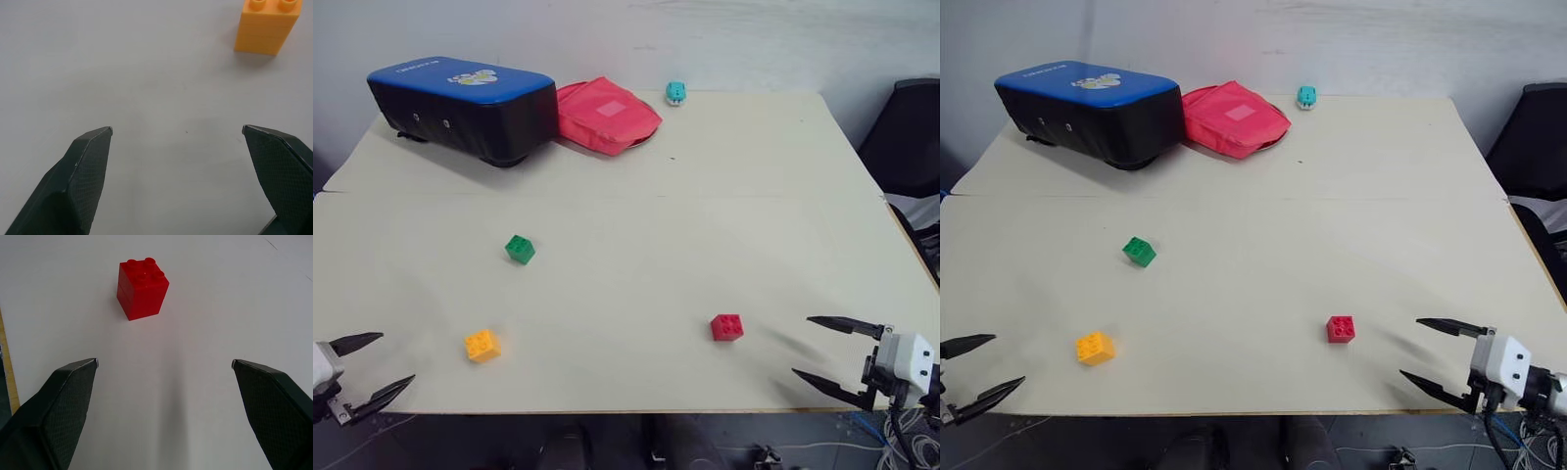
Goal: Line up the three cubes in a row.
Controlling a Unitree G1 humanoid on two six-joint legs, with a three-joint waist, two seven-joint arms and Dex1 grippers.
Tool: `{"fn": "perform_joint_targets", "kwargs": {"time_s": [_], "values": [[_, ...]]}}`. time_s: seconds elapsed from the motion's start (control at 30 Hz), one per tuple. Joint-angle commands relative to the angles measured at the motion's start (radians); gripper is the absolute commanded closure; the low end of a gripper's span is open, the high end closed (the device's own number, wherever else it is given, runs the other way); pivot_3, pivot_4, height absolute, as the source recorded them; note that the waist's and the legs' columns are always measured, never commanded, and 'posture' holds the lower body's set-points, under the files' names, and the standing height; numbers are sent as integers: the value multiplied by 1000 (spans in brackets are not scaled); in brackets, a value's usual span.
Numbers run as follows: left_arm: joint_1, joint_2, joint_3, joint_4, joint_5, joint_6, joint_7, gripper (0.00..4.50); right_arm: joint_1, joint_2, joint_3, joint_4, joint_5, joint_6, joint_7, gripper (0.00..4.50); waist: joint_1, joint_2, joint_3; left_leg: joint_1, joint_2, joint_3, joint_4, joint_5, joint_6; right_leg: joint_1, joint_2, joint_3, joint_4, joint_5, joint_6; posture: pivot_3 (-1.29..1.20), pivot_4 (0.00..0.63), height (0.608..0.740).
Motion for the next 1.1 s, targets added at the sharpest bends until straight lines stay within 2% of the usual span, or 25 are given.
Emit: {"fn": "perform_joint_targets", "kwargs": {"time_s": [0.03,0.23,0.33,0.4,0.47,0.57,0.67,0.83,0.93,1.1], "values": [[14,1,12,-28,-22,20,-19,20,8,-3,-27,1,13,-14,7,0,-2,0,0,0,0,0,0,0,0,0,0,0,0,0,0,0,150,740],[8,27,30,-173,-244,277,-111,20,-16,15,3,-80,48,45,-21,0,0,0,0,0,0,0,1,0,0,0,0,0,2,0,0,0,150,740],[-28,53,-1,-299,-301,356,-117,20,-78,17,47,-137,65,108,-42,0,-1,0,0,0,0,-1,4,1,-1,0,0,0,6,0,0,0,150,740],[-87,66,-73,-394,-334,398,-106,20,-162,10,124,-173,59,174,-45,0,0,1,0,1,0,-1,4,2,-2,1,0,0,7,0,0,0,150,740],[-141,84,-176,-476,-317,402,-112,20,-256,5,208,-167,25,229,-37,0,-1,2,0,2,-1,-1,4,3,-3,1,0,0,7,0,0,0,150,740],[-210,79,-267,-516,-304,421,-102,20,-362,10,290,-107,-12,277,-21,0,-1,2,0,1,-1,-1,3,6,-7,-1,0,0,8,0,0,0,150,740],[-241,72,-303,-513,-288,424,-99,20,-435,19,362,-56,-35,314,14,0,0,2,0,-1,-1,-1,4,6,-8,-3,2,0,8,0,0,0,150,740],[-233,66,-301,-500,-259,404,-109,20,-474,33,441,5,-80,331,51,0,0,2,0,-2,0,0,4,6,-7,-3,2,1,6,-1,0,0,150,740],[-217,58,-279,-500,-257,400,-110,0,-477,56,451,23,-91,304,50,617,0,2,0,-2,0,0,6,6,-7,-2,1,1,7,-1,0,0,150,740],[-202,49,-269,-497,-248,390,-115,0,-491,93,456,53,-100,248,60,2273,-1,2,0,0,0,0,8,6,-7,-2,1,1,10,0,0,0,150,740]]}}
